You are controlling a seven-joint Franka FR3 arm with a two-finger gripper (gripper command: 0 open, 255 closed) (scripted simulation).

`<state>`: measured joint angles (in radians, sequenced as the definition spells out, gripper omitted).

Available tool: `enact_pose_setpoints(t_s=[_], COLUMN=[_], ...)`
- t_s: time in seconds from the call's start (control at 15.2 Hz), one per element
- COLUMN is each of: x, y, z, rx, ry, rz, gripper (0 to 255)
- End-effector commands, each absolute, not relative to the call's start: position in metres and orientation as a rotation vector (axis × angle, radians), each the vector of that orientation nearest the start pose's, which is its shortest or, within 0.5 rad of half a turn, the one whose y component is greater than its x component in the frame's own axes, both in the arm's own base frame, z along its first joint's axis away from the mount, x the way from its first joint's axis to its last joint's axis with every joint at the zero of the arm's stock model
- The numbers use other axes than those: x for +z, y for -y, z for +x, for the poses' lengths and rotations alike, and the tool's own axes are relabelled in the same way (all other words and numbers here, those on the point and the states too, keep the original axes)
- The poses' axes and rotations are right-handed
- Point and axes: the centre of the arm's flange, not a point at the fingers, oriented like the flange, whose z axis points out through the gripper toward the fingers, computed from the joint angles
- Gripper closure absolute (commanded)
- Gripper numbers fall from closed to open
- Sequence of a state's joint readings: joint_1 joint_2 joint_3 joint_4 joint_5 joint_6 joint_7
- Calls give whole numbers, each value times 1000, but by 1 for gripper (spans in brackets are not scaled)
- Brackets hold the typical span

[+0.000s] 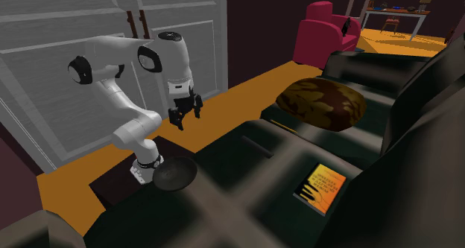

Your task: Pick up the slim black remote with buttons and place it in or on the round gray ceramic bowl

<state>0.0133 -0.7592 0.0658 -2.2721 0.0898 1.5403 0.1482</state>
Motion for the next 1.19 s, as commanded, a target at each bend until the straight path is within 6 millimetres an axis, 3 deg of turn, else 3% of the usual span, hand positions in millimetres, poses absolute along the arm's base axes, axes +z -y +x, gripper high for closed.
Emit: enact_pose_setpoints(t_s=[0.0,1.12], x=[618,509], y=[-42,-193], z=[310,434], rx=[-33,3], ry=[-128,-352], rz=[-3092,-3056], gripper=[0,0])
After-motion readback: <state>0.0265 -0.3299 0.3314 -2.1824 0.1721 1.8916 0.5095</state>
